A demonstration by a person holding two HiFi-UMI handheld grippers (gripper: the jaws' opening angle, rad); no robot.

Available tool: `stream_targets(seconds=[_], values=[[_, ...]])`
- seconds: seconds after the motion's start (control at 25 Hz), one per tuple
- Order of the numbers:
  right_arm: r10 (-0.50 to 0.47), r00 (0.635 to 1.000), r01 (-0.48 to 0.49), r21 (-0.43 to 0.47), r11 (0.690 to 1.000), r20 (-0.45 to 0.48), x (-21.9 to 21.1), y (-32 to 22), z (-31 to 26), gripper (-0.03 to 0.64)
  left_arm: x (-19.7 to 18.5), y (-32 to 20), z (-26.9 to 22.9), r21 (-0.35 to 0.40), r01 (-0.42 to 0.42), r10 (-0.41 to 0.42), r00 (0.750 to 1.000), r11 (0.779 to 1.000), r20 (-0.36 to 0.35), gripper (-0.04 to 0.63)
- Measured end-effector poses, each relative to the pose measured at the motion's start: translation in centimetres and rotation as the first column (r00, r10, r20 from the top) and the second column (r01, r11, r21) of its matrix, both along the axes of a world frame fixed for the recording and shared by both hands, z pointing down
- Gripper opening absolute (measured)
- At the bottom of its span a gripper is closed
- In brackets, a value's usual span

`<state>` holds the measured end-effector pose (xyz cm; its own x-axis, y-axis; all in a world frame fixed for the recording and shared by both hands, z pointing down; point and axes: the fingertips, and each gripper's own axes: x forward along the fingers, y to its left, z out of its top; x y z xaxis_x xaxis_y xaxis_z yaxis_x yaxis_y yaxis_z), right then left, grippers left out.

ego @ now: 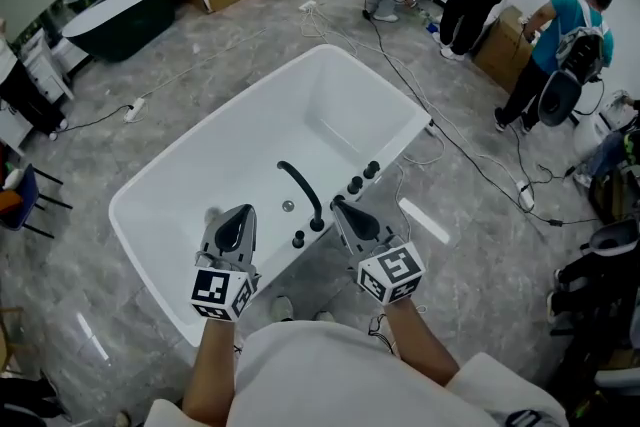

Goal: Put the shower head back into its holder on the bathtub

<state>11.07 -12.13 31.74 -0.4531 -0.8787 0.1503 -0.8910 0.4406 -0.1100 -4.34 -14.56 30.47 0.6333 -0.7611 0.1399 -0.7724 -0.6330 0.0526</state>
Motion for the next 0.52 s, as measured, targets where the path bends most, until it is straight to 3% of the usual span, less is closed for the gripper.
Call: stream_targets(seconds=[0.52], values=[[-0.007, 1.0, 0.007, -0.023, 1.0, -0.013, -0.4, -0.3, 0.9, 0.018, 0.0, -0.1, 1.3, -0.018, 0.002, -0.001, 1.0, 1.0, 0.016, 0.009]])
